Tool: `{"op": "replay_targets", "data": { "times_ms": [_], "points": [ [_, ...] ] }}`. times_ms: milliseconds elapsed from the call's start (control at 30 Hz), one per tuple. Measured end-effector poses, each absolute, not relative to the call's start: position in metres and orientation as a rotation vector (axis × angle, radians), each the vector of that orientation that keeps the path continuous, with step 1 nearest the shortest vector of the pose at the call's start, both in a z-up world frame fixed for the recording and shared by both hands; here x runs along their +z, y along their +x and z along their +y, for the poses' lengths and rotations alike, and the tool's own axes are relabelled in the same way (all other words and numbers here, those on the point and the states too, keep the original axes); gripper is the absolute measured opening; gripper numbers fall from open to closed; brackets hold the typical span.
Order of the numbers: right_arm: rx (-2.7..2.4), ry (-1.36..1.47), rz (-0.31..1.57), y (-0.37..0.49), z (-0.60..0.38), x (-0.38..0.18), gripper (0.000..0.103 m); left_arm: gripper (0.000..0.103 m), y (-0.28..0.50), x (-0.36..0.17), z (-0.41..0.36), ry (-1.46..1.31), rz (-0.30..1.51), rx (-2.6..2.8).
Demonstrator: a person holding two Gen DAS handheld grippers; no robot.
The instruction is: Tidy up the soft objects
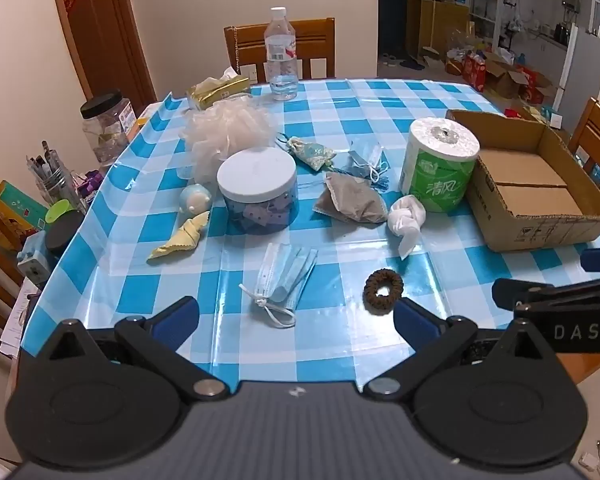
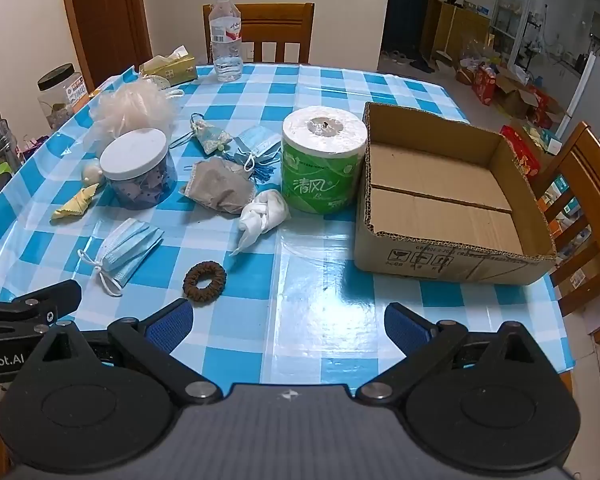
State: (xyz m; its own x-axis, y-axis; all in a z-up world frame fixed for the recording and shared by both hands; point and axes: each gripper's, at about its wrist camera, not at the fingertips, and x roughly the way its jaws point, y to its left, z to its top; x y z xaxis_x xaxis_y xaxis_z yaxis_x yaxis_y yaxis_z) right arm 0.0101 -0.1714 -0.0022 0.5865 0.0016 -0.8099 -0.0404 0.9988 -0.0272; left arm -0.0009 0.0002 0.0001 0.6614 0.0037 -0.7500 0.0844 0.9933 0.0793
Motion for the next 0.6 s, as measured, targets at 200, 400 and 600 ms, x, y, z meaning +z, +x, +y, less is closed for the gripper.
{"op": "replay_targets", "data": {
  "times_ms": [200, 400, 600],
  "points": [
    [0.026, -0.044, 0.942, 0.0086, -0.1675, -0.0015, 0.103, 0.102, -0.0061, 0.001, 0.0008, 0.118, 0.84, -0.047],
    [0.026, -0.047, 0.938, 0.0089, -0.1696, 0.0002, 0.103, 0.102, -0.0022, 0.003, -0.0007, 0.107, 0.855, -0.05],
    [0.026, -0.049, 0.936, 0.0087, -0.1711, -0.0003, 0.103, 0.102, -0.0023, 0.0028, -0.0006, 0.106, 0.854, -0.051]
  ]
}}
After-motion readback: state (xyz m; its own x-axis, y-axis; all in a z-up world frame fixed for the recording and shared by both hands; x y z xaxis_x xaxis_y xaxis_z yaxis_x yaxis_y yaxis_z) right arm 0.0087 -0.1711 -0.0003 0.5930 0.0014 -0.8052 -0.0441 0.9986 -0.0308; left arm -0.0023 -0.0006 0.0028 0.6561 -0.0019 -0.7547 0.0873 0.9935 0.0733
